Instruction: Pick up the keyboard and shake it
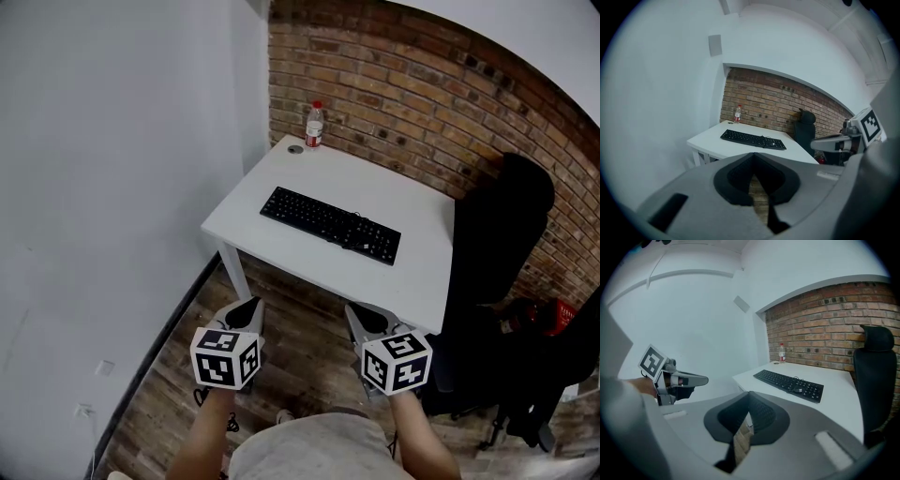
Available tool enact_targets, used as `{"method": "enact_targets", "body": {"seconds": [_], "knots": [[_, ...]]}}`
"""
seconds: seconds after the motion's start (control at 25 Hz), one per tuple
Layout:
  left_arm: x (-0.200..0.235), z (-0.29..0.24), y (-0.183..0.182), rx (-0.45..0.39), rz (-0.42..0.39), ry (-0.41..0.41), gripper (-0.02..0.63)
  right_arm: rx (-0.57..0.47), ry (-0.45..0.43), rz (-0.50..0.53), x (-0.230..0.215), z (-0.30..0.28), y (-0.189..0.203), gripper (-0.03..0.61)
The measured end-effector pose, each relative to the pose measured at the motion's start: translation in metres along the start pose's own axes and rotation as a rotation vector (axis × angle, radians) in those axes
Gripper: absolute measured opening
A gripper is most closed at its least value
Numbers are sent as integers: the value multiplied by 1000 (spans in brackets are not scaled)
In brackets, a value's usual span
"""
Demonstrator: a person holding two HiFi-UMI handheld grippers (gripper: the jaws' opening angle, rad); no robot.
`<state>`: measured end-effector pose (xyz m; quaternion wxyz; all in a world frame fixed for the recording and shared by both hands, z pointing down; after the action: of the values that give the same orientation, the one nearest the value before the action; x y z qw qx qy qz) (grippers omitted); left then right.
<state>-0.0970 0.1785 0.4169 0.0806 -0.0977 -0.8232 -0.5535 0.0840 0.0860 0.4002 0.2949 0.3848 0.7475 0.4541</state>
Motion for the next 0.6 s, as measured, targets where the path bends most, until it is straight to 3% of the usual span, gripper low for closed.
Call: {"method": "enact_targets", "body": {"seconds": [0.6], "knots": [[33,-75,-19,43,-31,35,-9,6,18,-48,-45,-67,-8,11]]}}
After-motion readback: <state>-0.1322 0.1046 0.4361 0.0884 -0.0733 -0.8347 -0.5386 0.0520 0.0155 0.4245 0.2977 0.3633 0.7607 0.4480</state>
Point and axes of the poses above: the fingertips, and each gripper's own axes: z backward along the fingers, x to its left, y out of its underside, the point moved 4 cm from there along z, backward along the fingers, and after that the axes turned 3 degrees about y, right-handed, at the moved point
